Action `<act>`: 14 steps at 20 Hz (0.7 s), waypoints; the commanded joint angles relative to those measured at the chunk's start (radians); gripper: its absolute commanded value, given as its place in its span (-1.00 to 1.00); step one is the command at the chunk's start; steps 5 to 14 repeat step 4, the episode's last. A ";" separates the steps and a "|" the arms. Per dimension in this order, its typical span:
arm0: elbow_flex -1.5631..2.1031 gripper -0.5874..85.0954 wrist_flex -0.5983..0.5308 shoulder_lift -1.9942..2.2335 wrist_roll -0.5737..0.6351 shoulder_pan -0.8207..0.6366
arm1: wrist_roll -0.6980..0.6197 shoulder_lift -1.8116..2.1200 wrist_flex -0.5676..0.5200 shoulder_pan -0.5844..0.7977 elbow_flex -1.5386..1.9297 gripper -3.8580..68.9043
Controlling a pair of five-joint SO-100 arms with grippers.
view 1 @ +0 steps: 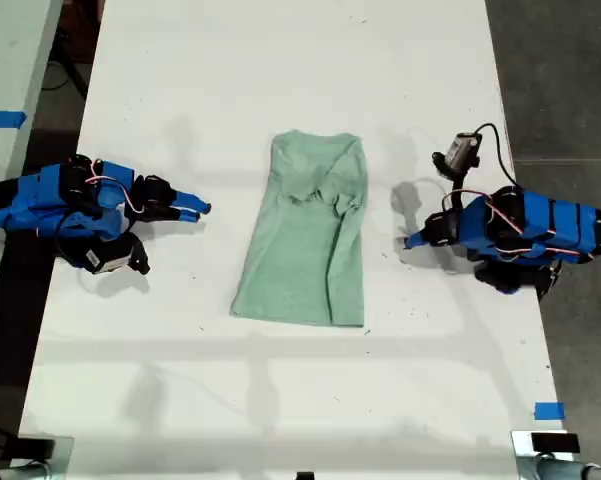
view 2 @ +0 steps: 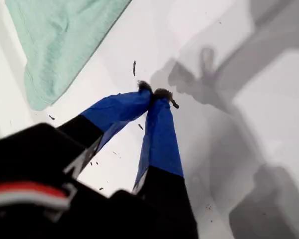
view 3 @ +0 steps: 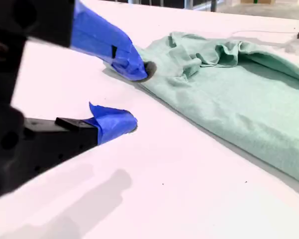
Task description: Fold t shirt
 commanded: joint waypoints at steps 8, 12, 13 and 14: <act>0.021 -0.71 0.005 0.006 0.005 -0.020 | 0.014 0.035 0.015 -0.014 0.015 -0.85; 0.021 -0.71 0.005 0.006 0.005 -0.020 | 0.014 0.035 0.015 -0.014 0.015 -0.85; 0.021 -0.71 0.005 0.006 0.005 -0.020 | 0.014 0.035 0.015 -0.014 0.015 -0.85; 0.021 -0.71 0.005 0.006 0.005 -0.020 | 0.014 0.035 0.015 -0.014 0.015 -0.85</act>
